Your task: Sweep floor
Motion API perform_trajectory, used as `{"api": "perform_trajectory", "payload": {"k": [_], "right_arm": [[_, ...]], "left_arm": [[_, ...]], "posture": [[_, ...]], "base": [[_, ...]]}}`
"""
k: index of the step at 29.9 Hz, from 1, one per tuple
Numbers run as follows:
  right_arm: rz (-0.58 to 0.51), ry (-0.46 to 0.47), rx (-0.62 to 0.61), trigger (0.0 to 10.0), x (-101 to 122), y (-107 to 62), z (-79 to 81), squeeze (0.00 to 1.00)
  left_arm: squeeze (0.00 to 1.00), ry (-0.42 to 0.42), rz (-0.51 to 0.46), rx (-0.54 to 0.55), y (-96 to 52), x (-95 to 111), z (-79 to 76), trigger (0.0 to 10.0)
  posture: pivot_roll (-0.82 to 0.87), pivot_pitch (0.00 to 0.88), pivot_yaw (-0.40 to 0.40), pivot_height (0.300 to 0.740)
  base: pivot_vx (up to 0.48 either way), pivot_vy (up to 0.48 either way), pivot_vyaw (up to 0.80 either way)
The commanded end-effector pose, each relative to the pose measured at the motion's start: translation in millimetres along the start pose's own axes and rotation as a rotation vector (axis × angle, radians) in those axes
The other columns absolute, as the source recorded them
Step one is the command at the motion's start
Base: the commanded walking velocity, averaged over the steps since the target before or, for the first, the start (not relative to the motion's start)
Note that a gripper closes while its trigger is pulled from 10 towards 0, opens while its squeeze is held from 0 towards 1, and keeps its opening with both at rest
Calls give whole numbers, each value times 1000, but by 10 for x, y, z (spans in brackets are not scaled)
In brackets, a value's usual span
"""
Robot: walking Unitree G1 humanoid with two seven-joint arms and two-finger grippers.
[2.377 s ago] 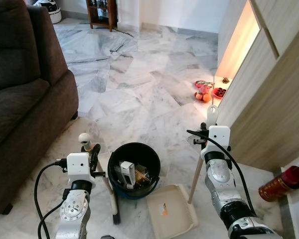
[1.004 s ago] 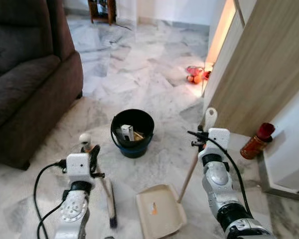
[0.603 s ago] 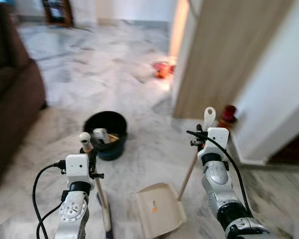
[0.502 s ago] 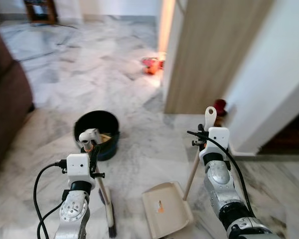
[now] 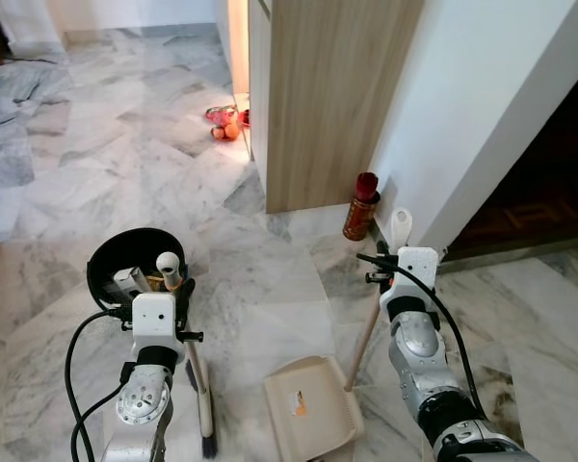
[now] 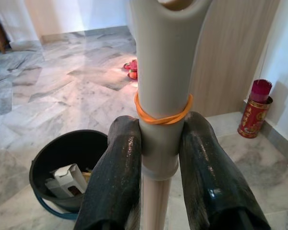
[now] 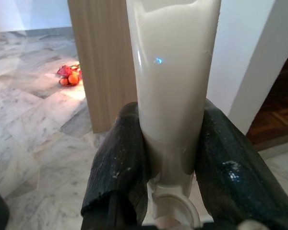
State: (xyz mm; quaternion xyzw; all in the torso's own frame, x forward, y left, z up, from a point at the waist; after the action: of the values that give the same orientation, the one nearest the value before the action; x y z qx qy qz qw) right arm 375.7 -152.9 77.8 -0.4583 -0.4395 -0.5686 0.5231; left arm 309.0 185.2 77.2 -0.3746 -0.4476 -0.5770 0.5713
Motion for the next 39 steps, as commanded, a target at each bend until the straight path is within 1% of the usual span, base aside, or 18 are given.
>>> {"api": "perform_trajectory", "payload": {"k": [1,4,6,8,9,15,22,25,29,32,39], "right_arm": [[-16,-2,12,10000,38,17,33,0],[-11,-2,11,10000,25,13,39,0],[-9,-1,11,10000,20,11,40,0],[-7,-1,11,10000,15,9,40,0],[-6,-1,11,10000,13,9,40,0],[-7,-1,12,10000,21,15,41,0],[-6,-3,8,10000,25,21,33,0],[-12,-1,7,10000,32,20,36,0],[-57,10,-1,10000,110,22,22,0],[-129,24,-1,10000,243,35,30,0],[-107,13,-13,10000,198,30,7,0]], "left_arm": [[0,9,8,-22,-10,-24,-53,10000],[0,31,2,-49,-14,-17,-98,10000],[0,31,1,-49,-15,-13,-103,10000],[0,32,1,-48,-16,-16,-100,10000],[0,45,-1,-49,-15,-13,-96,10000],[0,38,0,-42,-1,-11,-85,10000],[0,52,-7,-35,13,8,-75,10000],[0,57,-12,-28,16,16,-58,10000],[0,56,-18,-30,17,29,-56,10000],[0,58,-20,-30,18,34,-46,10000],[0,64,-18,-31,22,32,-45,10000]], "posture": [[103,67,-32,740],[102,63,-27,740],[103,64,-27,740],[104,63,-26,740],[104,63,-26,740],[106,71,-26,740],[106,85,-28,740],[104,88,-27,740],[109,92,-27,740],[106,97,-21,740],[111,103,-22,740]], "base": [[0,0,-800],[0,0,-800],[0,0,-788],[0,0,-788],[0,0,-788],[0,-346,-788],[0,0,-788],[0,-366,-788],[0,-73,-788],[0,0,-788],[0,0,-788]]}}
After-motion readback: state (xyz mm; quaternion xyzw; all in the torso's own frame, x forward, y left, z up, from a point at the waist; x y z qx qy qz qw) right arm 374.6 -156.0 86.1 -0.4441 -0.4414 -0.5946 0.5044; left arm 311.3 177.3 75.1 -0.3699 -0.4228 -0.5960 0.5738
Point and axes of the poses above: a point about 5 cm out from each wrist's last joint towards the gripper, its own y axis pointing out of the wrist towards the gripper, its own x axis along the axis of the wrist's last joint, z = x × y, the point moved 4 cm from there along y, pointing out of the wrist towards the gripper, and after that the axes turned 13 degrees about y, right-handed, at the moved point
